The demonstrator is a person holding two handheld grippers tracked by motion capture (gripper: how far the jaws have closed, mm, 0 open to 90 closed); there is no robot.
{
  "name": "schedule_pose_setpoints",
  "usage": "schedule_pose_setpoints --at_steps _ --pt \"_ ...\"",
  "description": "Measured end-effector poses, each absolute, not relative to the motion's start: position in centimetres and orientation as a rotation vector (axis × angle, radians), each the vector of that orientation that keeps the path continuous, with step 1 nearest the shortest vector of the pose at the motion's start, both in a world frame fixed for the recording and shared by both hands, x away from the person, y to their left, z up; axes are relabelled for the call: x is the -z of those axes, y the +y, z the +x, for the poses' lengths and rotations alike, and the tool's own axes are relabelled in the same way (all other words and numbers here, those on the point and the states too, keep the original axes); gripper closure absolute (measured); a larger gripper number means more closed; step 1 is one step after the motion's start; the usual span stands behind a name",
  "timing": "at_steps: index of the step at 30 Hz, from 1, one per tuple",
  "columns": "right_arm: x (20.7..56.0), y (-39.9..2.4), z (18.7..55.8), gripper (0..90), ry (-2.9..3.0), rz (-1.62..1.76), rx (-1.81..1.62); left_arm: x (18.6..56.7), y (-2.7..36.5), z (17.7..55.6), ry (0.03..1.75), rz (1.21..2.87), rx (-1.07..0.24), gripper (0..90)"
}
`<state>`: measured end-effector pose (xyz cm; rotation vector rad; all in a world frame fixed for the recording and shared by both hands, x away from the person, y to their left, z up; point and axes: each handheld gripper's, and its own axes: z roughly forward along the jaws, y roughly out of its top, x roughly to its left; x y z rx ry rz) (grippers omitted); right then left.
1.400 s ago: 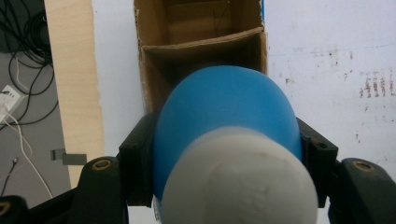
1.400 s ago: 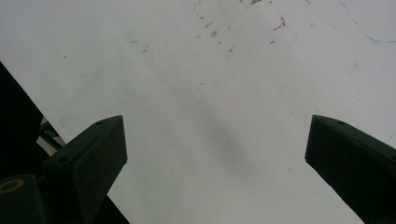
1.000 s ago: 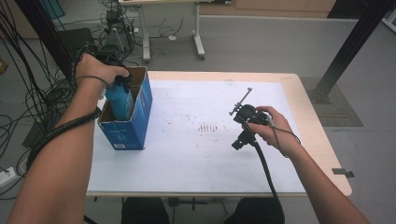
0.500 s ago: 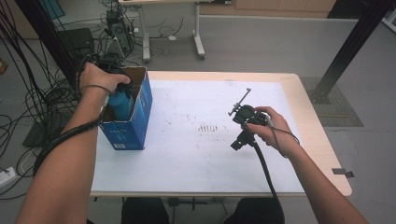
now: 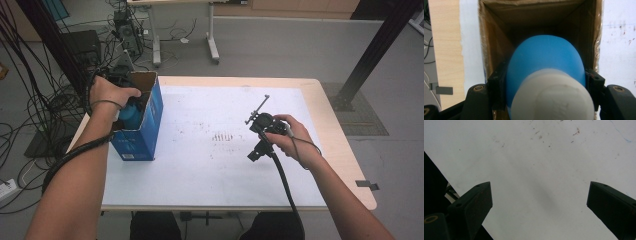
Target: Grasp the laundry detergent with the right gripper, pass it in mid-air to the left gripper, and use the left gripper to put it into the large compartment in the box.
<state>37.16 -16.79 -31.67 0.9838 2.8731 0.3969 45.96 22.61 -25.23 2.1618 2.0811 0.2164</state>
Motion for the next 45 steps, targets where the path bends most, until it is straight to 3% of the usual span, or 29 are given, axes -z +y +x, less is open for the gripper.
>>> schedule_pose_setpoints --at_steps 45 --pt "31.9 -17.1 37.2 6.5 2.871 1.001 -0.412 27.0 22.5 45.9 2.113 2.161 -0.217 37.5"
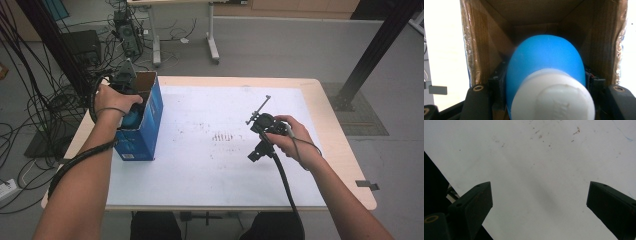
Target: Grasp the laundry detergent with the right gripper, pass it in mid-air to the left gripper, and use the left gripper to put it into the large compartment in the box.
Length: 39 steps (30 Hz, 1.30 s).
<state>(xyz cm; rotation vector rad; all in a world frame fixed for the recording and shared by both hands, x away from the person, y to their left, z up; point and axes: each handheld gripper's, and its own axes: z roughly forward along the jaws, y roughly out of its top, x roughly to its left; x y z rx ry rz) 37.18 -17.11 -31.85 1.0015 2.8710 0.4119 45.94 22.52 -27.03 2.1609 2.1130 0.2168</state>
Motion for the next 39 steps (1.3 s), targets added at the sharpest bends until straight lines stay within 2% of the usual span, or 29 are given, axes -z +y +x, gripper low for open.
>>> schedule_pose_setpoints --at_steps 39 --pt "31.7 -16.86 37.39 6.5 2.883 0.997 -0.435 27.04 22.83 45.87 2.124 2.136 -0.213 37.5"
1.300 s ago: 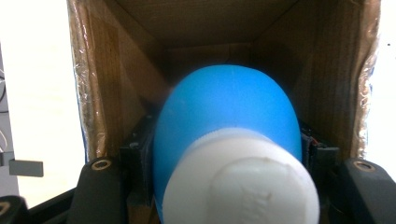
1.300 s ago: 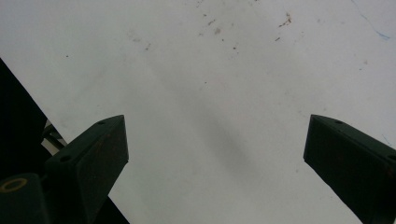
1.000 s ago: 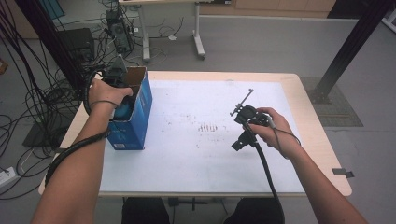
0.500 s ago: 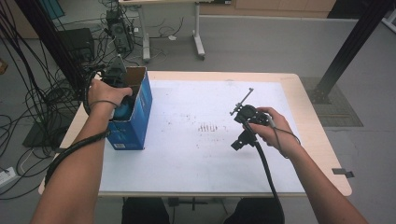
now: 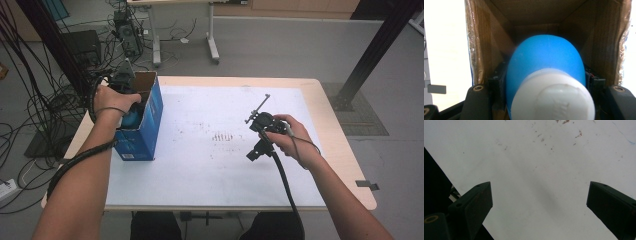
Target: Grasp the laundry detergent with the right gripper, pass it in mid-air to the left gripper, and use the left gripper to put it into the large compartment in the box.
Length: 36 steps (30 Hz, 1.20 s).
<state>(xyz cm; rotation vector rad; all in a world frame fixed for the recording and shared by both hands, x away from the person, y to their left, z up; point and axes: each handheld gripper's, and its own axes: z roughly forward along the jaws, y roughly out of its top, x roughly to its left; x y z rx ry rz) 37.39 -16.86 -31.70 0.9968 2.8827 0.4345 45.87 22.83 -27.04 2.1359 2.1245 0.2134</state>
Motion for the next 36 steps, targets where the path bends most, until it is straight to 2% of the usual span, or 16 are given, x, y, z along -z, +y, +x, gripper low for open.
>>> schedule_pose_setpoints --at_steps 36 --pt "31.74 -16.65 37.34 6.5 2.884 0.996 -0.437 26.44 22.71 45.99 2.135 2.123 -0.212 35.7"
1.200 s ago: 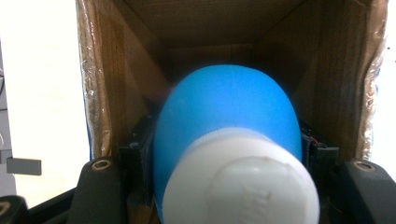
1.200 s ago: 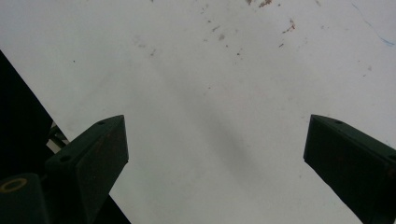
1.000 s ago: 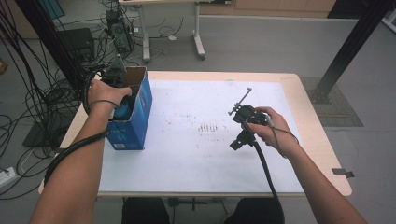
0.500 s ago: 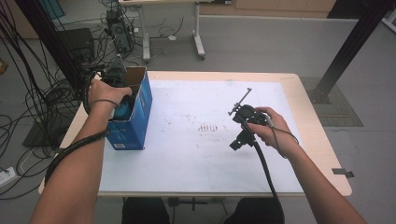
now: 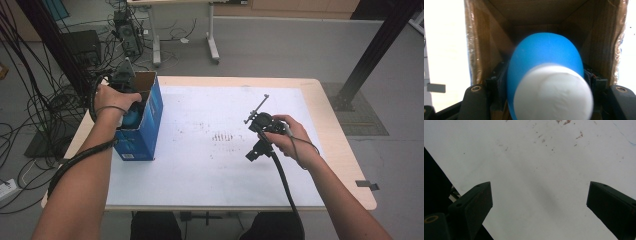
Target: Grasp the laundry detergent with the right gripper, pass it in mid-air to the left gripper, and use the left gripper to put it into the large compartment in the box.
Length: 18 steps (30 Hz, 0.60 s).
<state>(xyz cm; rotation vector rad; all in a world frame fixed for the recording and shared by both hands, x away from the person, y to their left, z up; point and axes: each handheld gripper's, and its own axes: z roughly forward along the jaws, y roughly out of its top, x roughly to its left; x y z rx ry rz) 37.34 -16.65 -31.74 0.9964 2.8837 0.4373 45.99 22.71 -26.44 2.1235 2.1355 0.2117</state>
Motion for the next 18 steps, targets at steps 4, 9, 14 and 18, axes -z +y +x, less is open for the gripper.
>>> schedule_pose_setpoints --at_steps 4,9,14,18 --pt "31.7 -16.6 37.3 6.5 2.882 0.998 -0.434 25.5 22.6 45.9 2.124 2.127 -0.219 35.7" --pt "31.6 -16.6 37.3 6.4 2.878 0.989 -0.439 24.7 22.5 45.7 2.108 2.115 -0.22 35.6" --pt "31.6 -16.6 37.2 6.3 2.879 0.99 -0.429 23.6 22.4 45.4 2.091 2.107 -0.242 35.0" --pt "31.7 -16.6 37.4 6.3 2.88 0.998 -0.43 22.5 22.2 45.3 2.071 2.114 -0.251 33.7"
